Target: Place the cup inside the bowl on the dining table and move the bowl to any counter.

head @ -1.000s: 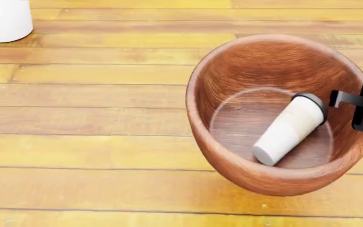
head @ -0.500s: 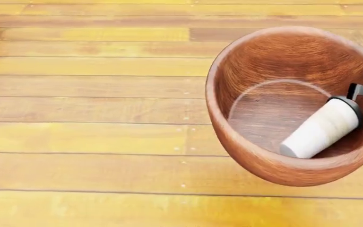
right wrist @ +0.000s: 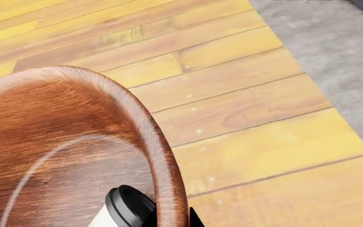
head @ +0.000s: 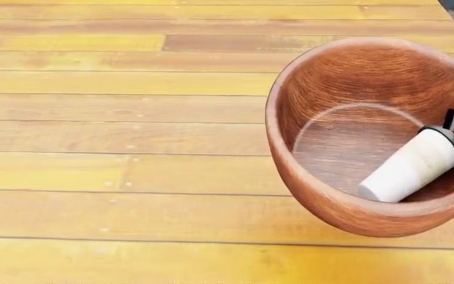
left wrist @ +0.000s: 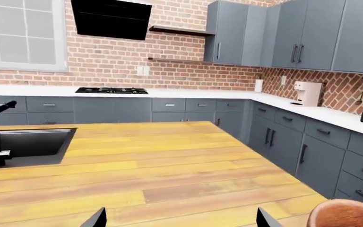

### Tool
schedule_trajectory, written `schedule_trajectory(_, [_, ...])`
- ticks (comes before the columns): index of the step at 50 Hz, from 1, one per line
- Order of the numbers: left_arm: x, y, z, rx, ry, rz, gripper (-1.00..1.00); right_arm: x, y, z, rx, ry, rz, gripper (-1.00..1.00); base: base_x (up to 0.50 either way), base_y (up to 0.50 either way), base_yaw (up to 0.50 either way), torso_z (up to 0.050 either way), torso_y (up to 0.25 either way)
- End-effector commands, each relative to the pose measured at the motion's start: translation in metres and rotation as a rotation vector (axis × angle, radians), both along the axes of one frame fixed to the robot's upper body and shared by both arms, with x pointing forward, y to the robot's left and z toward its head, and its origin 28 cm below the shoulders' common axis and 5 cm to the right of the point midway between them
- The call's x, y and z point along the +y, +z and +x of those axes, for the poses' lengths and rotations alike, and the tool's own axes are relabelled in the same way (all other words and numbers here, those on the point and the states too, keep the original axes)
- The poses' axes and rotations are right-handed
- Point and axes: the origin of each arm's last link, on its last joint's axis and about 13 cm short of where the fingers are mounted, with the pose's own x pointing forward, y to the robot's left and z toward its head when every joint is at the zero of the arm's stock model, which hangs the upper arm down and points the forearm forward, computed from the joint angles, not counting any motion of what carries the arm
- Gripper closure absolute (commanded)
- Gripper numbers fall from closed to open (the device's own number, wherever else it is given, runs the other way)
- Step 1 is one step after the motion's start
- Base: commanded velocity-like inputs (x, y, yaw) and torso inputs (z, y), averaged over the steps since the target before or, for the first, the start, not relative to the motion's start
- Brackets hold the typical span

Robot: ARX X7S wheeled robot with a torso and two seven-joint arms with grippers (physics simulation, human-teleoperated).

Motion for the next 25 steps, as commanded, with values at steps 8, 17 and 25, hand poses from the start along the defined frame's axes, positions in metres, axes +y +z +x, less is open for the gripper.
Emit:
schedule_trajectory(8, [0.0,0.0,-0.0007,-0.005,-0.003,-0.005,-1.0,0.0053,0.0043,0.0031,-0.036,0.029,0.025,1.0,0.0,-0.5,0.0,0.0,0.0])
schedule_trajectory(17, [-0.0006,0.0,-0.0006,-0.005,-0.001,-0.005,-1.0,0.0051,0.0124,0.0069,-0.059,0.035,0.031,1.0,0.0,-0.5,0.0,0.0,0.001])
schedule_trajectory(25, [-0.0006,-0.0009,-0.0011,-0.004,0.0,-0.007,-1.0,0.0056,0.0085,0.0057,-0.047,0.044,0.028,1.0,0.0,-0.5,0.0,0.0,0.0])
